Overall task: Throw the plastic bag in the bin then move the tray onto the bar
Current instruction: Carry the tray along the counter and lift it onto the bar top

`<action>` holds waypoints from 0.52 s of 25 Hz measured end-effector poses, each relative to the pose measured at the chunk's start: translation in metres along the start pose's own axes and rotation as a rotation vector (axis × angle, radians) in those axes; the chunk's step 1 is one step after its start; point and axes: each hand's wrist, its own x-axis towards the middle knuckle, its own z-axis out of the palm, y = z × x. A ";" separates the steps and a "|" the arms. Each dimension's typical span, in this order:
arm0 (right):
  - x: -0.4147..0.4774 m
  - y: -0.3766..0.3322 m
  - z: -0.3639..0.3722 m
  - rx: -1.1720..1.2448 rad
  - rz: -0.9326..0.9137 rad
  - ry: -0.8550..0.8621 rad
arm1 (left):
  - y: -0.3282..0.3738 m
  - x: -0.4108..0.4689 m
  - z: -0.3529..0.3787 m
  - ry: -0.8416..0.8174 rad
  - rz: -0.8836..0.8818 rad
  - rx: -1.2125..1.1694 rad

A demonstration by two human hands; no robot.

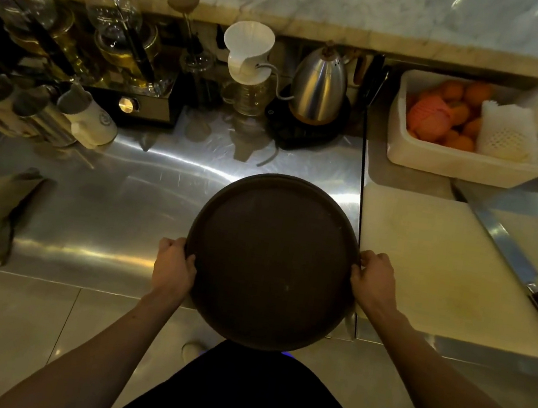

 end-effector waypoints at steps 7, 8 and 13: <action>0.000 -0.003 0.002 0.007 0.040 -0.014 | 0.000 0.002 -0.001 -0.020 0.003 -0.012; 0.000 -0.002 0.003 0.013 0.043 -0.015 | -0.001 0.002 -0.001 -0.022 0.000 -0.013; -0.005 -0.003 0.006 0.043 0.060 -0.001 | -0.002 0.003 0.000 -0.039 -0.009 0.014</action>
